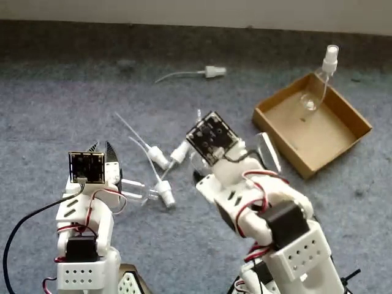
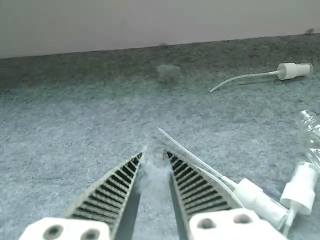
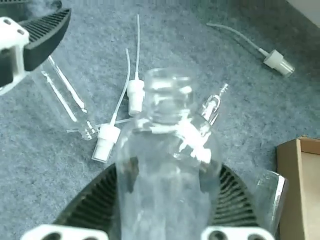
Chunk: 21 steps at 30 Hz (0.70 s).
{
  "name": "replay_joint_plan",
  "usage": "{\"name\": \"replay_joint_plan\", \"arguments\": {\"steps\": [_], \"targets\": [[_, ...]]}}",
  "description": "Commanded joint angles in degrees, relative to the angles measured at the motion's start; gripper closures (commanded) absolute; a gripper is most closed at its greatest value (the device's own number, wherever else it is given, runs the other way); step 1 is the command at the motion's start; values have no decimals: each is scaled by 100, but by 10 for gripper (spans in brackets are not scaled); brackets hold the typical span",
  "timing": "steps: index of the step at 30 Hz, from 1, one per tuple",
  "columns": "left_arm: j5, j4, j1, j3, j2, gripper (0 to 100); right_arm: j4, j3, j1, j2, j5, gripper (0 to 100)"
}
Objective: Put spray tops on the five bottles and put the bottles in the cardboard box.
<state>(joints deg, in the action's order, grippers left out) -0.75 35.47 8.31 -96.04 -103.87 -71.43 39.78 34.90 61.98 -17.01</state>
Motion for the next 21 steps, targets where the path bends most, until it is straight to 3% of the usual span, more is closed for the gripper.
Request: {"name": "replay_joint_plan", "arguments": {"steps": [1, 8, 16, 21], "targets": [[-35, -149, -145, -101, 22, 989, 268, 699, -110, 1130, -35, 896], [-35, -149, -145, -101, 22, 989, 1332, 2853, -136, 2888, 193, 896], [-44, -149, -145, -84, 22, 989, 2563, 4760, -1341, 4242, 1301, 896], [-800, 563, -321, 470, 13, 989, 2651, 5297, -1420, 4338, 1336, 896]]}}
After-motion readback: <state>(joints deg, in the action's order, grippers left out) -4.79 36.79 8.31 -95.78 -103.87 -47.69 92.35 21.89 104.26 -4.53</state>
